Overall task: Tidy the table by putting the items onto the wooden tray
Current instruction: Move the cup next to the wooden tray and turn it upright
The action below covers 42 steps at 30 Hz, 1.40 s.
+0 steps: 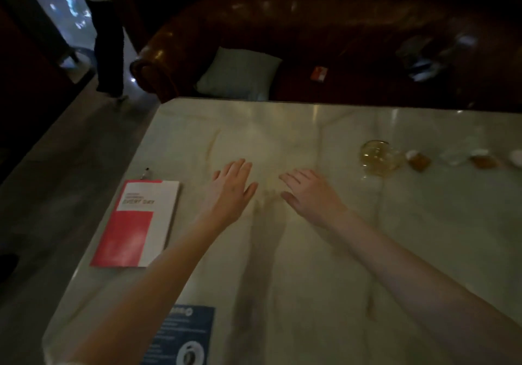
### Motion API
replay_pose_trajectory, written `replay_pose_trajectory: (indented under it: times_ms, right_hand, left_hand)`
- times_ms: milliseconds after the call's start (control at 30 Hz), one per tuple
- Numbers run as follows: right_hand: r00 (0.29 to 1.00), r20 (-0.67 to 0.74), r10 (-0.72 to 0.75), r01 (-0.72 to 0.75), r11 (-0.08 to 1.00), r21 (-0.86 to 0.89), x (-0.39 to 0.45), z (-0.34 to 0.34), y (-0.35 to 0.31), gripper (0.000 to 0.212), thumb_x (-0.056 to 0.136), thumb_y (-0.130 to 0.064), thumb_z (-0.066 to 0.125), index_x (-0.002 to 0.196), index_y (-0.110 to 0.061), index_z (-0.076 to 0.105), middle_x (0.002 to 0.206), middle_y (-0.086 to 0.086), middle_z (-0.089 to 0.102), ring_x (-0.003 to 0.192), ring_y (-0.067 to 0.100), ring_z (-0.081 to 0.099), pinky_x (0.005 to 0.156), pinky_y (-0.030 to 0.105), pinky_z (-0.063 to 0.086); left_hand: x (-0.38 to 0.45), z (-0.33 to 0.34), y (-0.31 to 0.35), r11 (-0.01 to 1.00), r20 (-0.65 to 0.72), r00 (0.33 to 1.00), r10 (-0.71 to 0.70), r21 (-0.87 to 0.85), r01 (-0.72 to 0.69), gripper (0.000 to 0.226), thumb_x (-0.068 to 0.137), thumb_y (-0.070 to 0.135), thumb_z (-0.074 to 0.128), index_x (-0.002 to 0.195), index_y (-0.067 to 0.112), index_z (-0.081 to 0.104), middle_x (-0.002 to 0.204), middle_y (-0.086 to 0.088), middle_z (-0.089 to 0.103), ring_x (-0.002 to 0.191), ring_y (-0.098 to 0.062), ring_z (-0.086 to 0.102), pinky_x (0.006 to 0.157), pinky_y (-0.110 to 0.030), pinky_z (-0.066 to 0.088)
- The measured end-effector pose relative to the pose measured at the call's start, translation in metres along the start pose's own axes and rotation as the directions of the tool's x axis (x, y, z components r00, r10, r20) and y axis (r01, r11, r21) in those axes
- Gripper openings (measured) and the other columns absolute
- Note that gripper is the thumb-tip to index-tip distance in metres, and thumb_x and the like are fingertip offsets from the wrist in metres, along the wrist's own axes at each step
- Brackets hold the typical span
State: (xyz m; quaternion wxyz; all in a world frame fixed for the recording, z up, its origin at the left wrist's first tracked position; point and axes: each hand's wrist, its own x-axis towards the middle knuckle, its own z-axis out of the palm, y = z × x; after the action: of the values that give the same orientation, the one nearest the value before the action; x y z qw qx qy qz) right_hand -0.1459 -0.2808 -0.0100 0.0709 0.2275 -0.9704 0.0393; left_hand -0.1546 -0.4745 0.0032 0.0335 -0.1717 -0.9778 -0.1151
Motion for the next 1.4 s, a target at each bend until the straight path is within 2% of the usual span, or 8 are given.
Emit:
replay_pose_trajectory:
  times_ms: [133, 267, 400, 567, 733, 867, 1133, 1400]
  right_hand:
    - [0.992, -0.072, 0.108, -0.111, 0.993, -0.043, -0.060, -0.025, 0.069, 0.043, 0.081, -0.032, 0.041, 0.105, -0.007, 0.066, 0.097, 0.007, 0.072, 0.091, 0.025, 0.068, 0.086, 0.029, 0.034]
    - [0.981, -0.034, 0.191, -0.193, 0.979, -0.064, -0.128, -0.047, 0.141, 0.047, 0.083, -0.033, 0.040, 0.116, -0.006, 0.060, 0.109, 0.008, 0.069, 0.104, 0.025, 0.064, 0.093, 0.034, 0.047]
    - [0.967, -0.003, 0.253, -0.252, 0.963, -0.095, -0.193, -0.070, 0.201, 0.053, 0.081, -0.033, 0.038, 0.121, -0.004, 0.057, 0.119, 0.012, 0.066, 0.112, 0.028, 0.061, 0.098, 0.035, 0.036]
    - [0.944, 0.044, 0.327, -0.321, 0.941, -0.102, -0.264, -0.090, 0.250, 0.060, 0.086, -0.035, 0.039, 0.140, -0.009, 0.037, 0.146, 0.010, 0.042, 0.136, 0.025, 0.039, 0.108, 0.047, 0.031]
    - [0.917, 0.110, 0.384, -0.372, 0.920, -0.121, -0.312, -0.096, 0.278, 0.066, 0.094, -0.033, 0.041, 0.148, -0.015, 0.008, 0.158, 0.002, 0.011, 0.146, 0.017, 0.007, 0.117, 0.041, 0.005]
    - [0.859, 0.129, 0.496, -0.480, 0.867, -0.134, -0.341, -0.094, 0.291, 0.064, 0.096, -0.036, 0.034, 0.149, -0.017, 0.004, 0.159, 0.000, 0.006, 0.146, 0.014, 0.001, 0.117, 0.039, 0.000]
    - [0.746, 0.131, 0.653, -0.644, 0.757, -0.108, -0.385, -0.095, 0.310, 0.060, 0.097, -0.034, 0.031, 0.148, -0.014, 0.008, 0.159, 0.001, 0.009, 0.146, 0.014, 0.002, 0.117, 0.038, 0.003]
    - [0.640, 0.139, 0.756, -0.762, 0.648, -0.013, -0.447, -0.107, 0.364, 0.052, 0.097, -0.034, 0.035, 0.142, -0.009, 0.028, 0.149, 0.009, 0.033, 0.141, 0.024, 0.021, 0.115, 0.038, 0.017]
  left_hand:
    - [0.018, 0.015, 0.084, 0.999, -0.021, 1.000, 0.008, 0.036, -0.008, 0.053, 0.094, 0.038, 0.039, 0.138, 0.011, 0.032, 0.148, -0.009, 0.032, 0.135, -0.026, 0.028, 0.105, -0.041, 0.027]
    - [0.026, 0.034, 0.166, 0.997, 0.010, 0.999, 0.034, 0.076, -0.034, 0.056, 0.094, 0.039, 0.038, 0.142, 0.015, 0.023, 0.153, -0.006, 0.020, 0.140, -0.023, 0.016, 0.111, -0.041, 0.017]
    - [0.024, 0.047, 0.243, 0.993, -0.013, 0.997, 0.081, 0.091, -0.079, 0.057, 0.094, 0.038, 0.039, 0.143, 0.015, 0.021, 0.154, -0.006, 0.018, 0.141, -0.022, 0.013, 0.112, -0.042, 0.015]
    - [0.019, 0.066, 0.323, 0.993, -0.012, 0.995, 0.103, 0.062, -0.102, 0.062, 0.093, 0.039, 0.039, 0.145, 0.017, 0.012, 0.155, -0.005, 0.009, 0.142, -0.021, 0.006, 0.114, -0.044, 0.008]
    - [0.013, 0.083, 0.370, 0.984, 0.022, 0.986, 0.167, 0.064, -0.168, 0.061, 0.094, 0.037, 0.038, 0.145, 0.017, 0.011, 0.156, -0.004, 0.005, 0.143, -0.020, 0.003, 0.114, -0.045, 0.005]
    - [0.012, 0.098, 0.388, 0.974, 0.097, 0.974, 0.204, 0.079, -0.212, 0.059, 0.096, 0.033, 0.034, 0.145, 0.018, 0.007, 0.156, -0.004, 0.000, 0.143, -0.019, -0.004, 0.114, -0.044, 0.001]
    - [0.020, 0.119, 0.429, 0.947, 0.221, 0.924, 0.311, 0.013, -0.322, 0.058, 0.095, 0.038, 0.033, 0.145, 0.019, 0.009, 0.156, -0.006, 0.005, 0.142, -0.021, 0.005, 0.114, -0.040, 0.011]
    - [0.039, 0.135, 0.519, 0.918, 0.282, 0.874, 0.396, -0.094, -0.386, 0.053, 0.095, 0.037, 0.036, 0.142, 0.015, 0.022, 0.144, -0.009, 0.036, 0.132, -0.025, 0.033, 0.103, -0.037, 0.032]
